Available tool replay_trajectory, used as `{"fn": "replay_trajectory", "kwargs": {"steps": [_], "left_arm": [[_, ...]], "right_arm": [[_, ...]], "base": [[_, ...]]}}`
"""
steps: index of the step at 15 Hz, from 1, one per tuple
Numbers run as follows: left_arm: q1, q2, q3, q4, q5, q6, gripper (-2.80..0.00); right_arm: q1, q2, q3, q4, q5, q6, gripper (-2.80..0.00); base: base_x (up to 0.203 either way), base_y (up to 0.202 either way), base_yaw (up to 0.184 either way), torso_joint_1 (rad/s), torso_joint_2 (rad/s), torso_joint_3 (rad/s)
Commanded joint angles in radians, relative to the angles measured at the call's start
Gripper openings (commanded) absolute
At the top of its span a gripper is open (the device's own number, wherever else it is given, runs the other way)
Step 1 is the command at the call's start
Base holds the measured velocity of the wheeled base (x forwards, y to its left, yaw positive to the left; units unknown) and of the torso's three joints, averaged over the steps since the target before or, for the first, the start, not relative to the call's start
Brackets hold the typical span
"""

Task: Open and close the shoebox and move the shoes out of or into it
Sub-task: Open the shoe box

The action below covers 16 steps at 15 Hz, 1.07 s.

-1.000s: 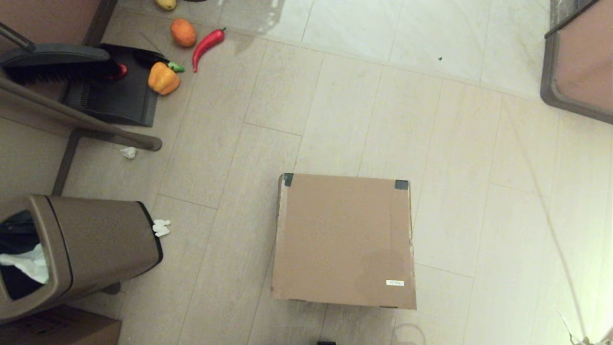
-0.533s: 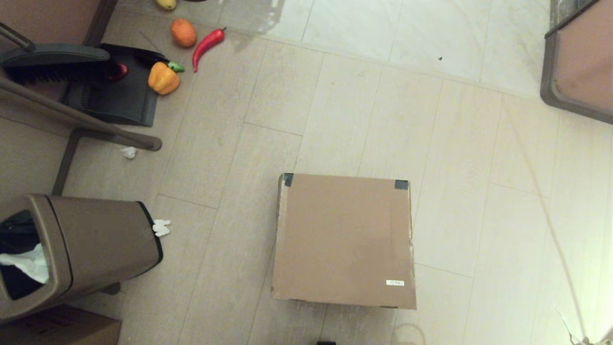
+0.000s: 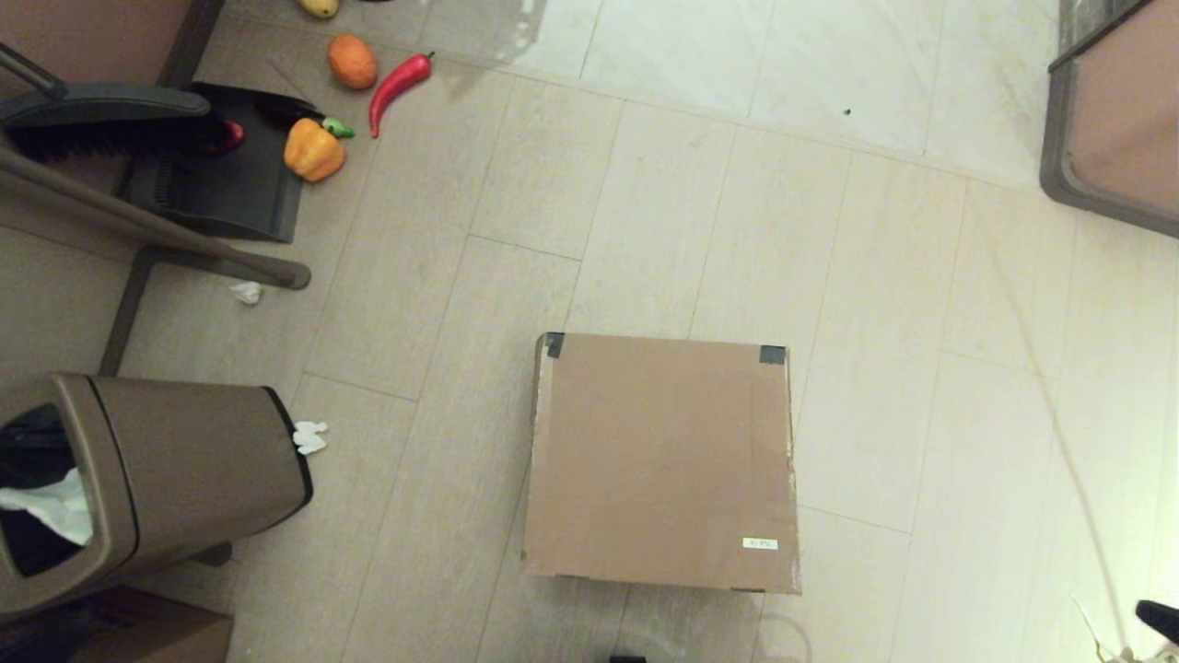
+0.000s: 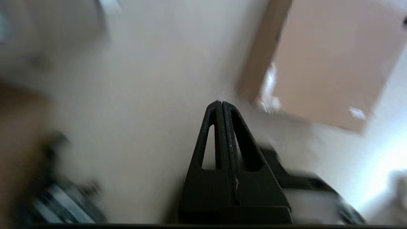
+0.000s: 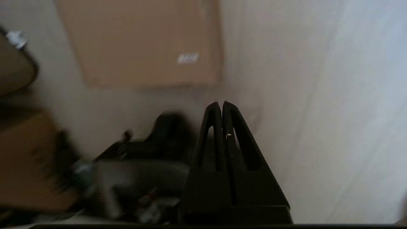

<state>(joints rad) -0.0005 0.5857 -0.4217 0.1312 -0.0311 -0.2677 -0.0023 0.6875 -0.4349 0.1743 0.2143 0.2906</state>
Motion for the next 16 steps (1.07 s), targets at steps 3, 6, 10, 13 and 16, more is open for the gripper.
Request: {"fn": "replay_trajectory", "kwargs": {"steps": [3,6,10,13,16], "left_arm": [[-0.003,0.356,-0.013,-0.098,-0.143,-0.105,-2.8],[-0.005,0.566,-0.027,-0.282,-0.313,-0.293,-2.8],[-0.01,0.805,-0.073,-0.413,-0.372,-0.35,-2.8],[-0.036,1.028,-0.077,-0.539,-0.377,-0.283,-2.8],[-0.066,1.253,-0.084,-0.738,-0.372,-0.238,-2.8]], "right_arm": [[0.002,0.338,-0.003,-0.044,0.125,0.144,-2.8],[0.005,0.427,-0.013,-0.058,0.272,0.18,-2.8],[0.006,0.604,-0.067,-0.068,0.388,0.176,-2.8],[0.0,0.802,-0.093,-0.173,0.403,0.179,-2.8],[-0.002,0.965,-0.094,-0.307,0.412,0.182,-2.8]], "base": [[0.0,0.0,0.0,0.0,0.0,0.0],[0.0,0.0,0.0,0.0,0.0,0.0],[0.0,0.0,0.0,0.0,0.0,0.0],[0.0,0.0,0.0,0.0,0.0,0.0],[0.0,0.0,0.0,0.0,0.0,0.0]]}}
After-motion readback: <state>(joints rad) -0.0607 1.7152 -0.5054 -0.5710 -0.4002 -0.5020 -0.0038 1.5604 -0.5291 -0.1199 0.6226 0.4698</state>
